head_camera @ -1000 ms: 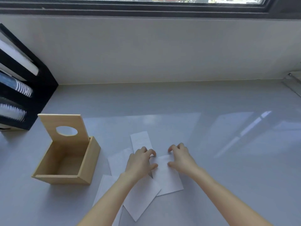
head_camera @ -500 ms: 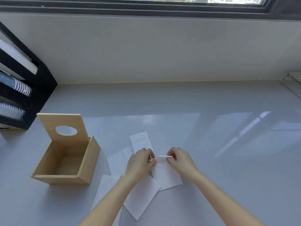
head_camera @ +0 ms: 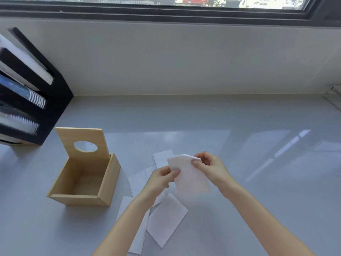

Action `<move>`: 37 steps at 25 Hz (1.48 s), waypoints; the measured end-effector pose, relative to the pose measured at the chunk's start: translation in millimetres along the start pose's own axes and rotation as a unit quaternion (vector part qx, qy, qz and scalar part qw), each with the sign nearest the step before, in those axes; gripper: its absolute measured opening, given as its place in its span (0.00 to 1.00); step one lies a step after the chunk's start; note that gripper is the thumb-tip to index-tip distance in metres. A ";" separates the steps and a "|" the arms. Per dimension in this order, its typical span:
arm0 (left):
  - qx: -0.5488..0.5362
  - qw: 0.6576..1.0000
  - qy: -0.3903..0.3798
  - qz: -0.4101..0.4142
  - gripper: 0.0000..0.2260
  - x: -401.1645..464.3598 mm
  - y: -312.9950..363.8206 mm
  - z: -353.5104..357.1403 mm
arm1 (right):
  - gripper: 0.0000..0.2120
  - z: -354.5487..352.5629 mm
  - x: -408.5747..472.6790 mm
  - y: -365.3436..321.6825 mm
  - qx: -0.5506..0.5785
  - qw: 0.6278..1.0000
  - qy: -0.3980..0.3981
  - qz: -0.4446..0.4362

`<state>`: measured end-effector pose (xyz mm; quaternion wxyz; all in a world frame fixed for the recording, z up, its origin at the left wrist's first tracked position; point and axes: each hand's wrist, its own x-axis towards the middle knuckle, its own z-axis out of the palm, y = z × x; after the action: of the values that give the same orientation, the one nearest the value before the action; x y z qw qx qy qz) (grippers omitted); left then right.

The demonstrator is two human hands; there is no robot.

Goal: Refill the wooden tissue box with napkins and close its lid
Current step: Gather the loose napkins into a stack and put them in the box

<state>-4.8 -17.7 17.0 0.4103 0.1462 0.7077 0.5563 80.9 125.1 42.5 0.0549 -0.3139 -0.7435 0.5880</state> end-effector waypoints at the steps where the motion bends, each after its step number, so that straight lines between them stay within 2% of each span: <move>1: -0.007 1.000 0.011 -0.003 0.05 -1.3 -0.4 -1.5 | 0.10 2.2 0.6 -0.8 0.007 1.000 -0.003 0.003; 3: -0.023 0.999 0.032 -0.006 0.06 -2.7 -3.5 -6.1 | 0.07 8.1 1.6 1.3 0.027 0.999 -0.016 0.018; 6: -0.054 0.997 0.045 -0.008 0.07 -5.6 -7.2 -14.0 | 0.03 16.4 5.4 0.4 0.116 0.989 -0.073 0.064; 9: -0.066 0.994 0.085 -0.018 0.07 -6.1 -10.8 -23.3 | 0.05 25.3 17.6 -2.4 0.142 0.981 -0.086 0.101; 11: -0.069 0.991 0.110 -0.021 0.07 -5.9 -11.1 -30.3 | 0.05 33.9 30.3 -1.4 0.090 0.990 -0.024 0.105; 14: -0.084 0.985 0.150 -0.019 0.08 -1.6 -13.3 -41.1 | 0.09 47.5 49.1 7.1 -0.090 0.990 0.071 0.082; 18: -0.102 0.976 0.190 -0.025 0.09 3.5 -17.1 -47.5 | 0.20 65.2 59.5 13.3 -0.273 0.959 0.027 0.075; 22: -0.111 0.972 0.205 -0.035 0.08 5.7 -22.6 -49.8 | 0.21 76.6 61.4 15.0 -0.348 0.935 0.007 0.074; 25: -0.108 0.970 0.212 -0.044 0.08 6.8 -23.3 -50.2 | 0.18 78.1 62.7 15.9 -0.331 0.939 0.002 0.088; 28: -0.102 0.971 0.211 -0.045 0.09 6.5 -21.2 -49.5 | 0.06 80.5 62.6 15.3 -0.312 0.945 0.001 0.097; 31: -0.104 0.972 0.208 -0.038 0.09 6.0 -19.7 -48.6 | 0.14 78.7 61.8 20.2 -0.293 0.951 0.016 0.097; 34: -0.095 0.973 0.205 -0.039 0.09 5.3 -20.7 -48.3 | 0.03 70.6 58.0 22.7 -0.200 0.975 0.042 0.088; 37: -0.095 0.974 0.201 -0.038 0.08 5.4 -21.8 -46.6 | 0.07 53.8 50.6 22.3 -0.089 0.989 0.078 0.091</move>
<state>-37.3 -52.6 -3.0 0.2926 -0.0352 0.7250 0.6226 25.3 109.3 -8.6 0.0302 -0.4288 -0.7547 0.4956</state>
